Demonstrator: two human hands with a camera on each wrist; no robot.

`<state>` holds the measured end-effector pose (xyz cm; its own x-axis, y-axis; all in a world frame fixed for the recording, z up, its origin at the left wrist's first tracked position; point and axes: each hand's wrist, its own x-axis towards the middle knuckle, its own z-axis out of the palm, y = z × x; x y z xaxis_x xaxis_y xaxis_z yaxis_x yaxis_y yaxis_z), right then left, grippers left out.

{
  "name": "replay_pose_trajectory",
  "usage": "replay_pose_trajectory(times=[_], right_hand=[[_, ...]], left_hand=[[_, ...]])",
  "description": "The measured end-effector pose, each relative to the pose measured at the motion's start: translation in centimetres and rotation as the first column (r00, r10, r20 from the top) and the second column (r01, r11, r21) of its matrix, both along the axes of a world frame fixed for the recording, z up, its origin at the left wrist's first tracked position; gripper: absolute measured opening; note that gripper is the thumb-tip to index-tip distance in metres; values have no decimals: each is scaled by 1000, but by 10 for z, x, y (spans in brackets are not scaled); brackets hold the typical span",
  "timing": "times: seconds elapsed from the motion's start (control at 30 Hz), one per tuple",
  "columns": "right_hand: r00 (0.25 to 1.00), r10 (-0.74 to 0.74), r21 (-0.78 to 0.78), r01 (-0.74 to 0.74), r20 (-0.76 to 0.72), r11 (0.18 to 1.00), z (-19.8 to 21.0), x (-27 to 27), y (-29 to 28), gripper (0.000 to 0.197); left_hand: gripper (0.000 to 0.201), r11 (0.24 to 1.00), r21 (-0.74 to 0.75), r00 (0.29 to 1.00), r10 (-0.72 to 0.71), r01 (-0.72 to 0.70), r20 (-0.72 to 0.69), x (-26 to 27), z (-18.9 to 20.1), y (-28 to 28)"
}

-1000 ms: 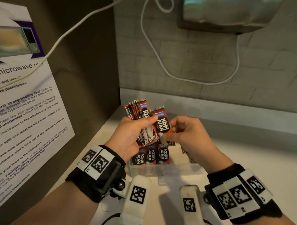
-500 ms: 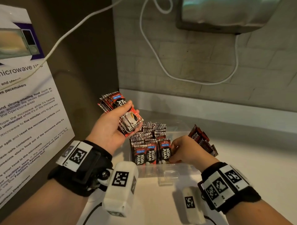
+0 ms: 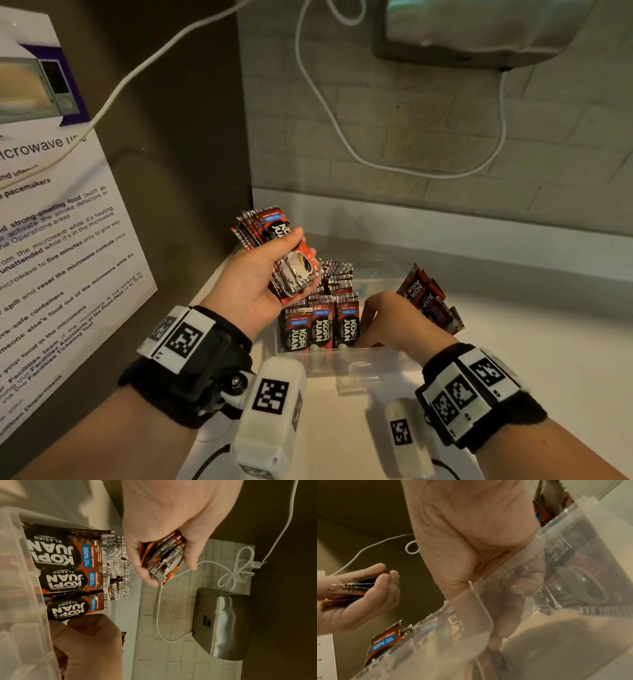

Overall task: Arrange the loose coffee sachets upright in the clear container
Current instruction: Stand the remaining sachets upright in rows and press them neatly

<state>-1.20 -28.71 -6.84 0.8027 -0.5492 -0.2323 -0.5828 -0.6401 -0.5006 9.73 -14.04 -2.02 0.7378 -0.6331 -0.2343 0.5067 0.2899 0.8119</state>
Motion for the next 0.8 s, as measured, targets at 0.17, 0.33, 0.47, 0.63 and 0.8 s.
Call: replay_pose_trajectory(times=[0.17, 0.33, 0.47, 0.63, 0.8], right_hand=[[968, -130, 101, 111, 215, 989, 9, -10, -6, 26], [716, -278, 424, -29, 641, 905, 46, -15, 13, 20], [724, -172, 396, -150, 668, 906, 61, -14, 24, 22], [747, -166, 391, -135, 644, 910, 61, -12, 21, 25], [796, -139, 367, -110, 589, 924, 61, -12, 16, 37]], left_hand=[[33, 998, -2, 998, -67, 67, -4, -8, -2, -2], [44, 981, 49, 981, -190, 187, 51, -20, -7, -8], [41, 947, 106, 941, -314, 302, 124, -26, -9, -12], [38, 920, 129, 918, -383, 369, 103, -26, -7, -11], [42, 932, 161, 923, -350, 325, 159, -25, -5, -13]])
